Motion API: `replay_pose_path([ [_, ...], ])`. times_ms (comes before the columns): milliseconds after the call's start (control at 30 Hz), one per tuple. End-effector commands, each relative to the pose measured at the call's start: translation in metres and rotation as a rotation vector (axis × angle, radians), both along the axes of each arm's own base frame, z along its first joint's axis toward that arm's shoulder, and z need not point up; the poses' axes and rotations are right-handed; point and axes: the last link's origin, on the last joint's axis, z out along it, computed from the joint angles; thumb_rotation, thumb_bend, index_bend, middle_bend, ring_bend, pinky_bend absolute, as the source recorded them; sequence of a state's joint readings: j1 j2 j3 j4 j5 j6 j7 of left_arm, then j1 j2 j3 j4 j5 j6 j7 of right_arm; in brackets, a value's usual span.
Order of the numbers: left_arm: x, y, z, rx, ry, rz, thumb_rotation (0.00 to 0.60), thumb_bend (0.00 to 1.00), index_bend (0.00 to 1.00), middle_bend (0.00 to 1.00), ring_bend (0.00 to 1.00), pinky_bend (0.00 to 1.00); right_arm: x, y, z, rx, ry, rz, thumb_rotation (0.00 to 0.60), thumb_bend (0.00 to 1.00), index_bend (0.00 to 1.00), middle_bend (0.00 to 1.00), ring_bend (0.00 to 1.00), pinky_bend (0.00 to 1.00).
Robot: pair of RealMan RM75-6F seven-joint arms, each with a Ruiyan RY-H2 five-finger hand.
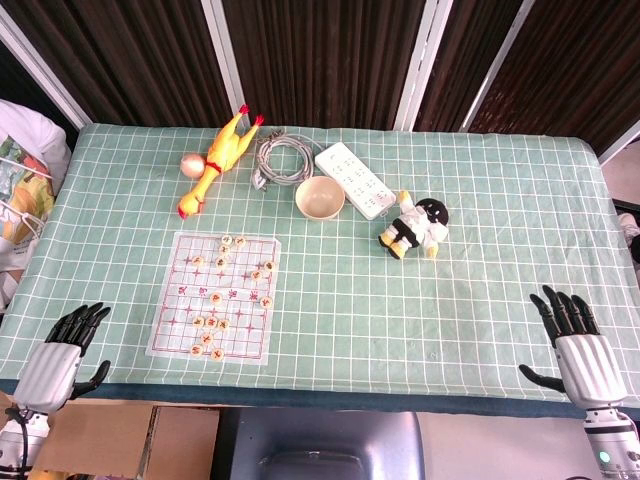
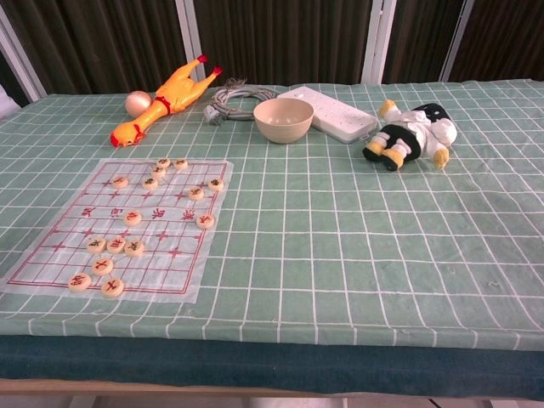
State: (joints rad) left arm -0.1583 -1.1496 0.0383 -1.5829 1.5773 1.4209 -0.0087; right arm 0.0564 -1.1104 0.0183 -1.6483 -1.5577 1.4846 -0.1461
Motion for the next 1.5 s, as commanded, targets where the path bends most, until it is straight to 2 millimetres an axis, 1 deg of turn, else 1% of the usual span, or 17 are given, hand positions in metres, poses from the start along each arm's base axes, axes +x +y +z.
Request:
replay_pose_path([
  [33, 0.001, 0.002, -0.002, -0.003, -0.011, -0.003, 0.600, 0.38, 0.00, 0.04, 0.01, 0.12, 0.000, 0.000, -0.001, 0.006, 0.001, -0.003, 0.600, 0.13, 0.00, 0.00, 0.00, 0.00],
  [100, 0.006, 0.006, -0.007, 0.009, -0.047, -0.026, 0.600, 0.38, 0.00, 0.04, 0.02, 0.13, 0.000, 0.000, -0.001, 0.007, 0.001, -0.002, 0.600, 0.13, 0.00, 0.00, 0.00, 0.00],
  [167, 0.015, 0.014, -0.014, 0.053, -0.092, -0.077, 0.600, 0.38, 0.00, 0.09, 0.08, 0.19, 0.001, 0.000, 0.000, 0.003, -0.006, -0.004, 0.600, 0.13, 0.00, 0.00, 0.00, 0.00],
  [200, 0.020, 0.019, -0.018, 0.074, -0.106, -0.106, 0.600, 0.38, 0.01, 0.18, 0.18, 0.30, 0.001, 0.000, 0.000, -0.001, -0.007, -0.003, 0.600, 0.13, 0.00, 0.00, 0.00, 0.00],
  [233, 0.027, 0.026, -0.026, 0.090, -0.128, -0.138, 0.600, 0.39, 0.02, 0.32, 0.36, 0.49, 0.000, 0.000, 0.001, -0.004, -0.006, -0.004, 0.600, 0.13, 0.00, 0.00, 0.00, 0.00],
  [267, 0.033, 0.033, -0.032, 0.089, -0.148, -0.152, 0.600, 0.39, 0.04, 0.43, 0.49, 0.63, 0.000, 0.000, 0.001, -0.005, -0.006, -0.005, 0.600, 0.13, 0.00, 0.00, 0.00, 0.00],
  [300, 0.037, 0.039, -0.040, 0.071, -0.175, -0.152, 0.600, 0.39, 0.07, 0.60, 0.68, 0.82, 0.000, -0.001, 0.001, -0.004, -0.007, -0.006, 0.600, 0.13, 0.00, 0.00, 0.00, 0.00],
  [333, 0.042, 0.046, -0.047, 0.048, -0.205, -0.144, 0.600, 0.39, 0.11, 0.76, 0.85, 0.94, 0.000, -0.001, 0.000, -0.003, -0.008, -0.005, 0.600, 0.12, 0.00, 0.00, 0.00, 0.00],
  [367, 0.048, 0.056, -0.056, 0.022, -0.248, -0.125, 0.600, 0.39, 0.15, 0.87, 0.94, 0.99, 0.000, -0.002, 0.000, -0.002, -0.007, -0.004, 0.600, 0.12, 0.00, 0.00, 0.00, 0.00],
  [400, 0.051, 0.064, -0.062, 0.001, -0.265, -0.109, 0.600, 0.40, 0.20, 0.95, 0.99, 1.00, 0.000, -0.002, -0.001, -0.001, -0.006, -0.004, 0.600, 0.12, 0.00, 0.00, 0.00, 0.00],
  [433, 0.054, 0.071, -0.069, -0.022, -0.263, -0.097, 0.600, 0.41, 0.24, 0.99, 1.00, 1.00, 0.000, -0.002, -0.001, 0.001, -0.004, -0.004, 0.600, 0.12, 0.00, 0.00, 0.00, 0.00],
  [500, 0.062, 0.085, -0.081, -0.061, -0.234, -0.078, 0.600, 0.41, 0.27, 1.00, 1.00, 1.00, 0.000, -0.003, -0.002, 0.000, -0.003, -0.006, 0.600, 0.12, 0.00, 0.00, 0.00, 0.00],
  [667, 0.089, 0.107, -0.109, -0.099, -0.203, -0.081, 0.600, 0.37, 0.29, 1.00, 1.00, 1.00, -0.001, -0.005, -0.003, -0.004, -0.003, -0.015, 0.600, 0.13, 0.00, 0.00, 0.00, 0.00],
  [800, 0.107, 0.116, -0.128, -0.138, -0.202, -0.079, 0.600, 0.36, 0.29, 1.00, 1.00, 1.00, -0.002, -0.007, -0.004, 0.001, -0.003, -0.020, 0.600, 0.12, 0.00, 0.00, 0.00, 0.00],
  [1000, 0.127, 0.122, -0.154, -0.193, -0.198, -0.070, 0.600, 0.35, 0.30, 1.00, 1.00, 1.00, -0.003, -0.009, -0.004, 0.004, -0.005, -0.025, 0.600, 0.13, 0.00, 0.00, 0.00, 0.00],
  [1300, 0.141, 0.146, -0.181, -0.200, -0.187, -0.033, 0.600, 0.35, 0.33, 1.00, 1.00, 1.00, -0.003, -0.008, -0.002, 0.001, -0.011, -0.021, 0.600, 0.13, 0.00, 0.00, 0.00, 0.00],
  [1500, 0.145, 0.147, -0.193, -0.209, -0.175, -0.029, 0.600, 0.35, 0.34, 1.00, 1.00, 1.00, -0.003, -0.008, -0.002, 0.004, -0.012, -0.021, 0.600, 0.13, 0.00, 0.00, 0.00, 0.00],
])
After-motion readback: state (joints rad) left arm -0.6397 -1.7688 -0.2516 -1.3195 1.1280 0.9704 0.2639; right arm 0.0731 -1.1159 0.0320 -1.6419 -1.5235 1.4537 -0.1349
